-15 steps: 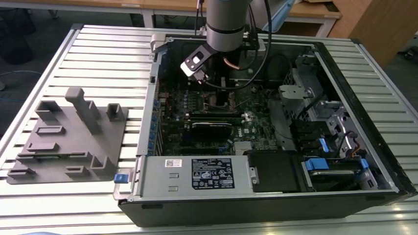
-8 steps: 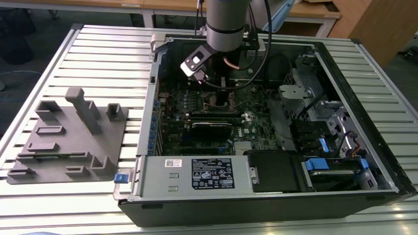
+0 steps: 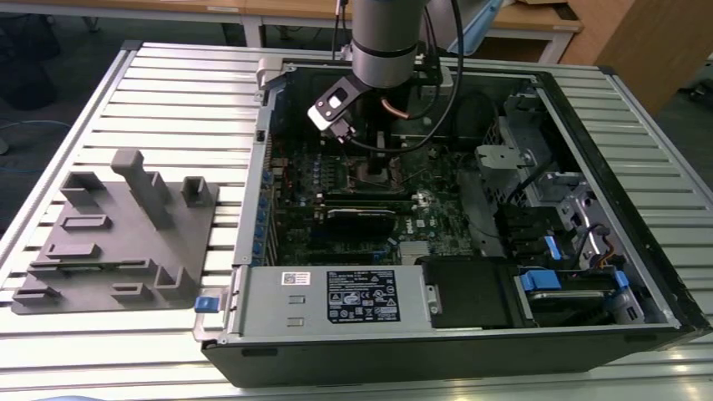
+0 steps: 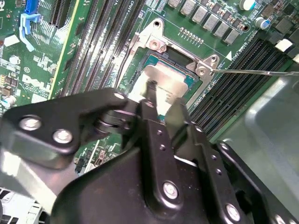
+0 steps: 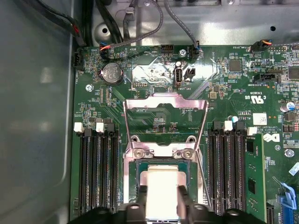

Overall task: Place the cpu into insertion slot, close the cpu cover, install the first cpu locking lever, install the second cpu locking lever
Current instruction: 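Place the cpu into insertion slot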

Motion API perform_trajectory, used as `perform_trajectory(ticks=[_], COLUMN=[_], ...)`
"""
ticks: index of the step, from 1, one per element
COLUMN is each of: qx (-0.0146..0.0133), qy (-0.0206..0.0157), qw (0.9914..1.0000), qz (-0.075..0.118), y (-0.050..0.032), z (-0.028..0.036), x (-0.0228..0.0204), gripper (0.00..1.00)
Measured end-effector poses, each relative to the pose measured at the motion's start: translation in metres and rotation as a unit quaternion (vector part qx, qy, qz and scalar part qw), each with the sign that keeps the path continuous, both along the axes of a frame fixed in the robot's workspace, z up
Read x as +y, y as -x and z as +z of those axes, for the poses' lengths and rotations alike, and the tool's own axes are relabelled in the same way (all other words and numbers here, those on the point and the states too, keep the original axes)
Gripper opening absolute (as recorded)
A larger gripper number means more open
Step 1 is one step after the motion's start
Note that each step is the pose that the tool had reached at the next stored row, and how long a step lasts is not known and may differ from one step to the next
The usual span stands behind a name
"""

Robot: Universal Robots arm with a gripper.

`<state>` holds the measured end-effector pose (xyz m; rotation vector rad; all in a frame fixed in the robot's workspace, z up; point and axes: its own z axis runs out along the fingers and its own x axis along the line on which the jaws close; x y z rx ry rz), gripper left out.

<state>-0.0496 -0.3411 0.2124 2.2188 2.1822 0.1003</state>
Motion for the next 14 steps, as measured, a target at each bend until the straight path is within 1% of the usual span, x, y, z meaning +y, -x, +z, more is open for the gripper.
perform_trajectory(ticks=[2,3,5,6,7,14], qx=[0.0000,0.0000,0.0000,0.0000,0.0000,0.0000], qy=[0.0000,0.0000,0.0000,0.0000,0.0000,0.0000], qw=[1.00000,1.00000,1.00000,1.00000,1.00000,1.00000], qz=[0.000,0.000,0.000,0.000,0.000,0.000], y=[0.0000,0.0000,0.0000,0.0000,0.0000,0.0000], z=[0.0001,0.0001,0.0001,0.0002,0.0002,0.0004], x=[0.0000,0.0000,0.0000,0.0000,0.0000,0.0000], gripper=[0.29,0.29,0.17,0.17,0.11,0.11])
